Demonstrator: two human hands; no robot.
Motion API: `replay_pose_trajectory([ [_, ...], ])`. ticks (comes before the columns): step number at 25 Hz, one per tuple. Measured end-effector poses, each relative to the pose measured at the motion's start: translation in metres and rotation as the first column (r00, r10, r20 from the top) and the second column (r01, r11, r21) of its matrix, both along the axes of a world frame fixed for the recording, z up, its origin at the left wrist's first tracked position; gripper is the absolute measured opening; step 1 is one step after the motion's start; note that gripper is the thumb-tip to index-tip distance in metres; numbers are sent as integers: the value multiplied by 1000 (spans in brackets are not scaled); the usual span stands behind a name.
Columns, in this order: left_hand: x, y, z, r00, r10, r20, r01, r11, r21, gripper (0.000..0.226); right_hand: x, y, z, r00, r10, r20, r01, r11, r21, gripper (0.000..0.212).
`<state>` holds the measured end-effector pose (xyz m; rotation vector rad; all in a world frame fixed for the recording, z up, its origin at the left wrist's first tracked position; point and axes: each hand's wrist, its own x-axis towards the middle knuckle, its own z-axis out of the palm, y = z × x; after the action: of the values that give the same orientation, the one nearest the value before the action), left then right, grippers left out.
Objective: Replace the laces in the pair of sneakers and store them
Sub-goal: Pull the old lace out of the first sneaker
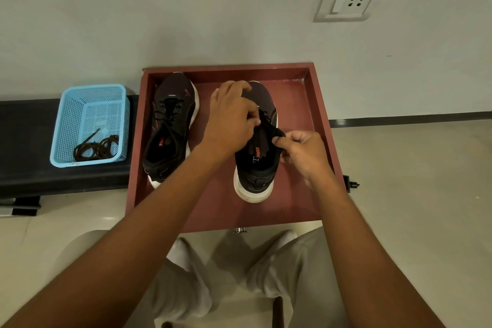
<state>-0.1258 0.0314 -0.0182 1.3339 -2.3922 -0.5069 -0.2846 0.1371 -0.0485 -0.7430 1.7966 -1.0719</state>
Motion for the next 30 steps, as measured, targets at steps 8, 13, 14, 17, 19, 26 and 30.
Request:
replay_pose_trajectory([
  [8, 34, -25, 22, 924, 288, -252, -264, 956, 125, 8, 1, 1, 1, 1000, -3, -19, 3, 1000, 9, 17],
  [13, 33, -54, 10, 860, 450, -239, -405, 889, 215, 19, 1, 2, 2, 998, 12, -57, -11, 1000, 15, 21],
  [14, 33, -59, 6, 852, 473, -224, -421, 874, 241, 17, 1, 2, 2, 998, 15, -60, -14, 1000, 15, 22],
  [17, 34, -65, -2, 847, 504, -168, -433, 837, 334, 23, 3, 2, 5, 997, 12, -72, -11, 1000, 21, 22],
  [19, 34, -62, -6, 856, 496, -147, -415, 827, 380, 53, 3, 1, 6, 996, 13, -83, -11, 1000, 25, 21],
  [26, 44, 18, 8, 866, 427, -260, -304, 862, 405, 14, 8, 2, 12, 981, 48, -189, -44, 999, 25, 11],
  [30, 46, 41, 6, 868, 415, -274, -240, 832, 500, 21, 13, -3, 19, 947, 69, -315, -68, 998, 12, 16],
])
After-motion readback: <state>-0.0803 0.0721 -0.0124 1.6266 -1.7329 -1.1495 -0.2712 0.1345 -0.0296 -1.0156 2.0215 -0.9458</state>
